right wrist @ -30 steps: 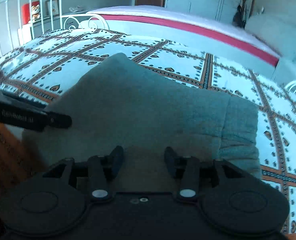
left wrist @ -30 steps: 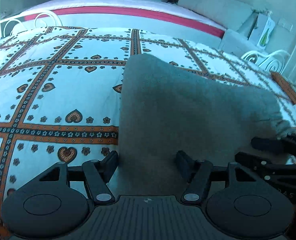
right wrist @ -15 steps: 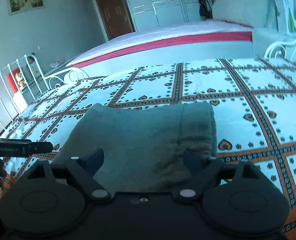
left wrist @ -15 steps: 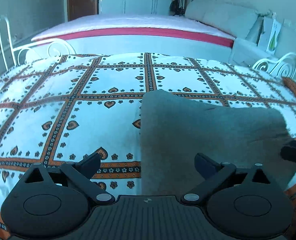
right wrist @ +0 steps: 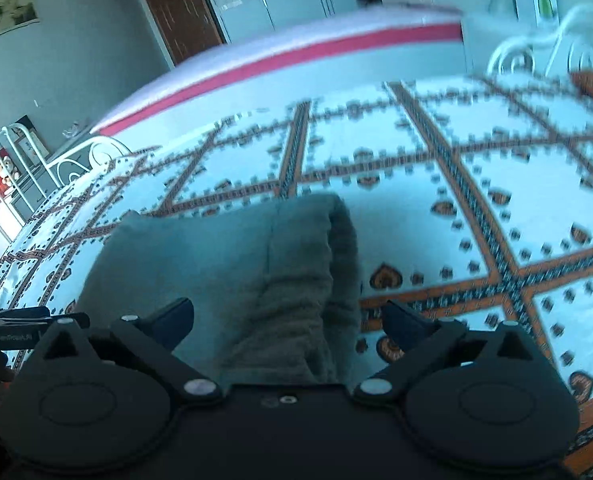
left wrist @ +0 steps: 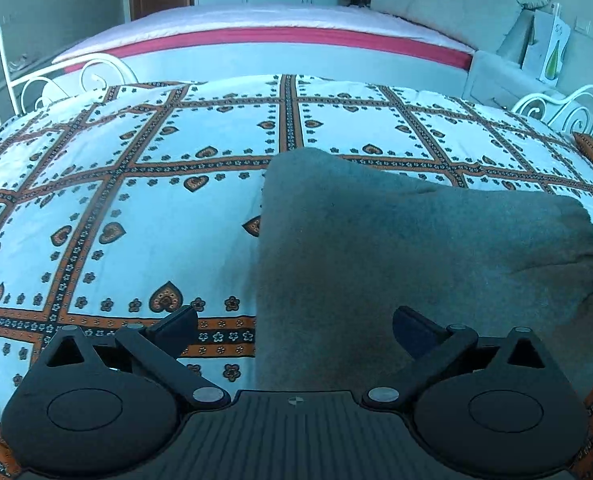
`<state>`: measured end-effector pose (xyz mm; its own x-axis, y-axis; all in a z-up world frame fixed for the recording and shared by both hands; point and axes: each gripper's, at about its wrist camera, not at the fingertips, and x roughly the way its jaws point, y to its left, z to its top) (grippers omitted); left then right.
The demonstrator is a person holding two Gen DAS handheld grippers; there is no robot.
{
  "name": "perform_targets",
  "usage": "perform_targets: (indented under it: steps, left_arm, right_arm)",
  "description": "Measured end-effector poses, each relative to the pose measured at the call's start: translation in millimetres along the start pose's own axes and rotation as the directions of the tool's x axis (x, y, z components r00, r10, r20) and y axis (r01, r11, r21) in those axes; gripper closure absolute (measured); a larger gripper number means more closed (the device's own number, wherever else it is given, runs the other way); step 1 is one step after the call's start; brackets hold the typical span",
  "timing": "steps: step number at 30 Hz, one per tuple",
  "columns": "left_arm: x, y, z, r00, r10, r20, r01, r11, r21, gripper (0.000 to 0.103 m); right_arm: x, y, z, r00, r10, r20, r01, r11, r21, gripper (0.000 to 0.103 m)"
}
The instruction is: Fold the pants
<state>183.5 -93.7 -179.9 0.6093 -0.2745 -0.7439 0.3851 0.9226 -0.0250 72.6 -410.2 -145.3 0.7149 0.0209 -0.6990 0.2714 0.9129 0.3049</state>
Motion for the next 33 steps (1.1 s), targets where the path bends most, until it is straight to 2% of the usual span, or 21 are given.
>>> perform_targets:
  steps: [4, 6, 10, 14, 16, 17, 18, 19, 20, 21, 22, 23, 25, 27, 29, 30, 31, 32, 33]
  left_arm:
    - [11.7, -2.7, -0.5, 0.999, -0.030, -0.030, 0.030, 1.000, 0.001, 0.000]
    - [19.2, -2.1, -1.7, 0.996, -0.068, -0.054, 0.068, 0.998, -0.013, 0.000]
    - [35.9, 8.6, -4.2, 0.981, -0.173, -0.092, 0.159, 0.978, -0.138, 0.000]
    - [41.6, 6.0, -4.8, 0.970, -0.228, -0.080, 0.214, 0.964, -0.158, 0.000]
    - [42.9, 3.6, -6.0, 0.968, -0.242, -0.073, 0.228, 0.961, -0.157, 0.001]
    - [42.0, 4.3, -5.8, 0.967, -0.247, -0.065, 0.234, 0.958, -0.166, 0.008]
    - [40.0, 6.5, -6.3, 0.967, -0.251, -0.052, 0.238, 0.953, -0.186, 0.016]
    - [38.5, 11.7, -5.9, 0.965, -0.258, -0.040, 0.244, 0.946, -0.213, 0.022]
    - [37.1, 17.4, -6.4, 0.965, -0.261, -0.030, 0.247, 0.939, -0.238, 0.036]
    - [35.5, 23.0, -7.3, 0.963, -0.270, -0.022, 0.256, 0.931, -0.259, 0.048]
    - [34.8, 25.8, -7.8, 0.960, -0.280, -0.017, 0.265, 0.926, -0.268, 0.050]
    - [36.1, 26.7, -7.5, 0.959, -0.282, -0.019, 0.268, 0.928, -0.260, 0.051]
    - [37.7, 19.8, -8.1, 0.967, -0.255, -0.024, 0.245, 0.948, -0.202, 0.051]
    - [42.4, 21.0, -6.8, 0.967, -0.254, -0.021, 0.243, 0.943, -0.227, 0.045]
    - [45.1, 21.7, -6.0, 0.967, -0.255, -0.011, 0.243, 0.936, -0.255, 0.045]
    - [42.6, 20.1, -5.8, 0.968, -0.251, 0.000, 0.243, 0.938, -0.249, 0.056]
    - [37.4, 19.9, -5.5, 0.966, -0.259, 0.021, 0.257, 0.935, -0.246, 0.063]
    - [31.5, 20.1, -5.0, 0.963, -0.267, 0.046, 0.270, 0.931, -0.247, 0.066]
    - [25.1, 18.3, -4.1, 0.961, -0.267, 0.073, 0.277, 0.933, -0.231, 0.068]
  right_arm:
    - [25.5, -15.0, -4.2, 0.994, 0.017, -0.108, -0.008, 0.996, 0.084, 0.008]
    - [37.2, -24.7, -9.1, 0.986, 0.073, -0.150, -0.049, 0.986, 0.156, 0.006]
    - [43.4, -34.2, -11.4, 0.987, 0.120, -0.109, -0.096, 0.974, 0.203, 0.006]
    - [48.5, -37.5, -12.1, 0.985, 0.149, -0.085, -0.132, 0.975, 0.179, 0.006]
    - [50.4, -41.3, -9.1, 0.970, 0.225, -0.092, -0.203, 0.957, 0.209, 0.008]
    - [53.4, -46.5, -6.7, 0.950, 0.299, -0.094, -0.270, 0.932, 0.242, 0.023]
    - [56.0, -51.1, -8.7, 0.931, 0.350, -0.100, -0.306, 0.902, 0.303, 0.028]
    - [55.6, -54.0, -10.8, 0.928, 0.358, -0.100, -0.312, 0.897, 0.313, 0.033]
    - [55.4, -56.6, -12.7, 0.927, 0.360, -0.108, -0.311, 0.896, 0.317, 0.044]
    - [54.8, -60.4, -15.6, 0.921, 0.375, -0.105, -0.321, 0.883, 0.342, 0.046]
    - [54.6, -63.1, -18.2, 0.913, 0.396, -0.099, -0.337, 0.868, 0.364, 0.047]
    - [54.5, -63.0, -20.0, 0.912, 0.397, -0.105, -0.337, 0.870, 0.358, 0.051]
    - [53.6, -56.0, -21.8, 0.926, 0.355, -0.132, -0.308, 0.909, 0.282, 0.053]
    - [52.0, -54.5, -21.4, 0.932, 0.343, -0.114, -0.302, 0.913, 0.274, 0.044]
    - [54.4, -56.9, -25.4, 0.923, 0.371, -0.106, -0.316, 0.885, 0.343, 0.038]
    - [54.1, -54.3, -25.1, 0.917, 0.383, -0.112, -0.326, 0.881, 0.342, 0.040]
    - [52.0, -51.3, -25.3, 0.903, 0.414, -0.116, -0.356, 0.871, 0.340, 0.046]
    - [48.4, -48.2, -26.8, 0.897, 0.429, -0.111, -0.371, 0.864, 0.339, 0.056]
    - [40.7, -45.6, -28.1, 0.897, 0.433, -0.089, -0.385, 0.864, 0.326, 0.059]
